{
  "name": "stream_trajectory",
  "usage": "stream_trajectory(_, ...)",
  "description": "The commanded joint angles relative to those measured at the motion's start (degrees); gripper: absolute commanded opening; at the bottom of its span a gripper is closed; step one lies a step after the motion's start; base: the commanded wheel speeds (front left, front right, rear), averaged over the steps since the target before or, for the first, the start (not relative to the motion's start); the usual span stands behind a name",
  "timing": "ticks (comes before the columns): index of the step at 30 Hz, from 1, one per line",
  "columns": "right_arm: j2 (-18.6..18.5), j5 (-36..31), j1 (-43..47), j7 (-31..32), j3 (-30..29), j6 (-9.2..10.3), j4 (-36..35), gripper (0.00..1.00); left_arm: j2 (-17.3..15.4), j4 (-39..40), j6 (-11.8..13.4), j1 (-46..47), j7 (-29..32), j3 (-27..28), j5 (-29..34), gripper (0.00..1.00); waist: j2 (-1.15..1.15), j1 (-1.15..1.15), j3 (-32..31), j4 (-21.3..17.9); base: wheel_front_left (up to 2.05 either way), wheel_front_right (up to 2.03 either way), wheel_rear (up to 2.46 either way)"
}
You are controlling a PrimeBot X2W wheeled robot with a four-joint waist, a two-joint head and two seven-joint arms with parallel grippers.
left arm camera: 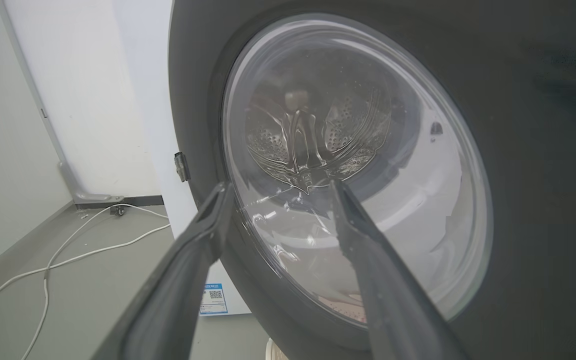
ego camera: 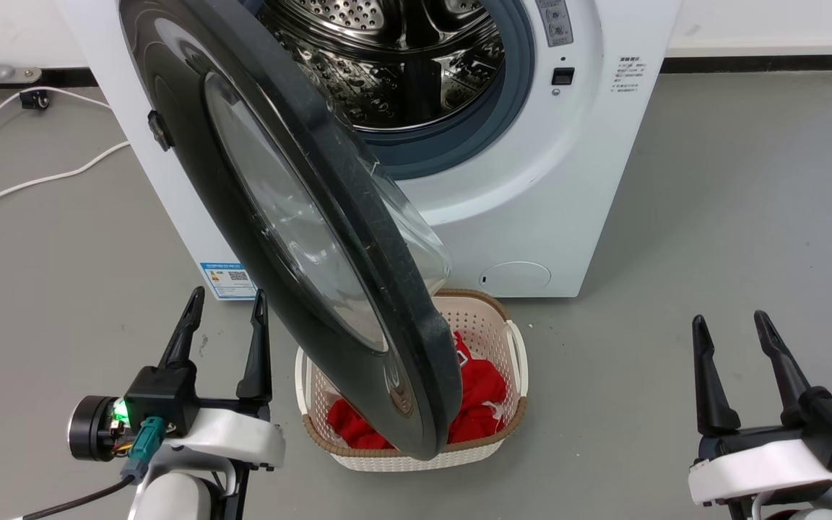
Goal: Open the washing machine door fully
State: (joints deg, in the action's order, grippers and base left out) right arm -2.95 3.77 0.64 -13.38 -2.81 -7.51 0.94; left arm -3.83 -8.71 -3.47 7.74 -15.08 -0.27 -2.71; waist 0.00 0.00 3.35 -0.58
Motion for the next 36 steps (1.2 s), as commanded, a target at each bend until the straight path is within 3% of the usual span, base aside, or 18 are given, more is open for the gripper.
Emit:
stream_trajectory(1,0.1,0.1,-1.1,-0.4,-0.1,0.04,0.4,1.0,-0.3,0.1,0.1,0.3,-0.1,0.0,0.2,1.0,0.0,0.0,0.0,0.0,0.0,0.0,0.0)
stream_trajectory(13,0.1,-0.2,-1.6,-1.3,0.3,0.04,0.3,1.0,-0.3,-0.1,0.4,0.2,-0.1,0.1,0.1,1.0,0.0,0.0,0.1,-0.3,0.0,0.0,0.0)
stream_trajectory(14,0.1,-0.2,-1.5,-1.2,0.3,0.04,0.3,1.0,-0.3,-0.3,0.4,0.2,-0.1,0.1,0.0,0.65,0.0,0.0,0.1,-0.3,0.0,0.0,0.0)
stream_trajectory(15,0.1,-0.1,-1.5,-1.3,0.4,0.04,0.3,1.0,-0.3,-0.4,0.4,0.3,-0.1,0.1,0.0,0.02,0.0,0.0,0.1,-0.3,0.0,0.0,0.0)
stream_trajectory(24,0.1,0.7,-1.4,-1.4,0.6,0.04,0.5,1.0,-0.4,1.6,0.5,1.1,-0.1,0.1,0.2,0.0,0.0,0.0,0.2,-0.3,0.0,0.0,0.0)
stream_trajectory(36,0.1,1.2,-1.4,-1.7,0.2,0.04,0.6,1.0,-0.1,23.1,0.9,4.9,-0.1,0.6,0.4,0.0,0.0,0.0,0.0,0.2,0.0,0.0,0.0)
